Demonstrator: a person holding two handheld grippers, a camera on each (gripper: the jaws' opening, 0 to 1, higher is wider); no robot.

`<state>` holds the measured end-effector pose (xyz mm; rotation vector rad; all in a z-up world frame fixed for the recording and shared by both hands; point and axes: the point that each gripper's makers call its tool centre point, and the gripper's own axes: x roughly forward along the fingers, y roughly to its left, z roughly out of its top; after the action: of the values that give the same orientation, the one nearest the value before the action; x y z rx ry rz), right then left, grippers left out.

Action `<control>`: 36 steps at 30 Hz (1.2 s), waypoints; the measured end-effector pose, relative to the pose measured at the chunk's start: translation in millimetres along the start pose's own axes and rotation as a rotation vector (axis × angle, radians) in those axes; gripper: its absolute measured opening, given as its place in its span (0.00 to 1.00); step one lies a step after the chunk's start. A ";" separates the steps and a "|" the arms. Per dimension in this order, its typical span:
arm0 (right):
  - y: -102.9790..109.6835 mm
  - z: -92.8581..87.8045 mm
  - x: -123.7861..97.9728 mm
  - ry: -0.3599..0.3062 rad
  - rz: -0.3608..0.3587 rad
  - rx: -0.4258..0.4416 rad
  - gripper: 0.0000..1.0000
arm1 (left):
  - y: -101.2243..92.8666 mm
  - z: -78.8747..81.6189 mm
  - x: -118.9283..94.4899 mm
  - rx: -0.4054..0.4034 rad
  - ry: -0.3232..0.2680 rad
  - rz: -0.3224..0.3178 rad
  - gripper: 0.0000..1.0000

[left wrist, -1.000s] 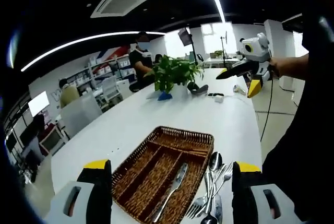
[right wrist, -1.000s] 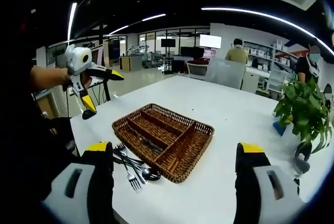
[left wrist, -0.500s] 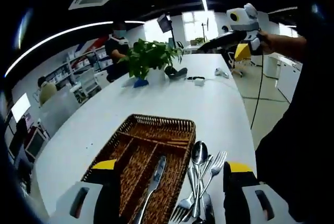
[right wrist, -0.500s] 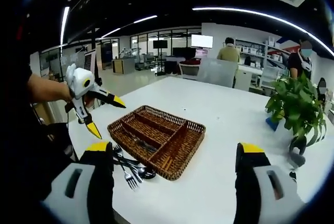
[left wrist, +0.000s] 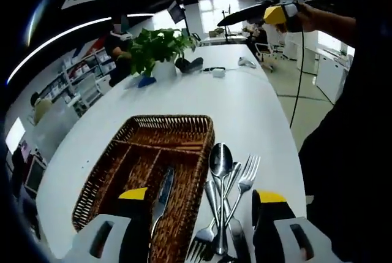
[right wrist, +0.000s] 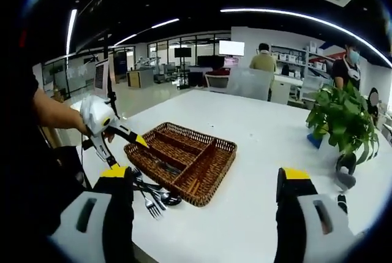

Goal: Arrange the knives, forks, and spoons in their matching storage slots by inserting each utensil handle-first until every utensil is classified and aligned in the correct compartment

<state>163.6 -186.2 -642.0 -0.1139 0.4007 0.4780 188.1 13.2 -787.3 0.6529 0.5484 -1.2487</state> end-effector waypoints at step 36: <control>-13.4 -12.4 -16.8 0.009 -0.063 0.041 0.98 | -19.1 -38.0 61.4 -0.146 0.067 -0.082 0.17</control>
<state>151.9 -207.7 -646.4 -0.0885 0.4144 0.4074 183.0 -4.7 -859.6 0.5558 0.7209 -1.2534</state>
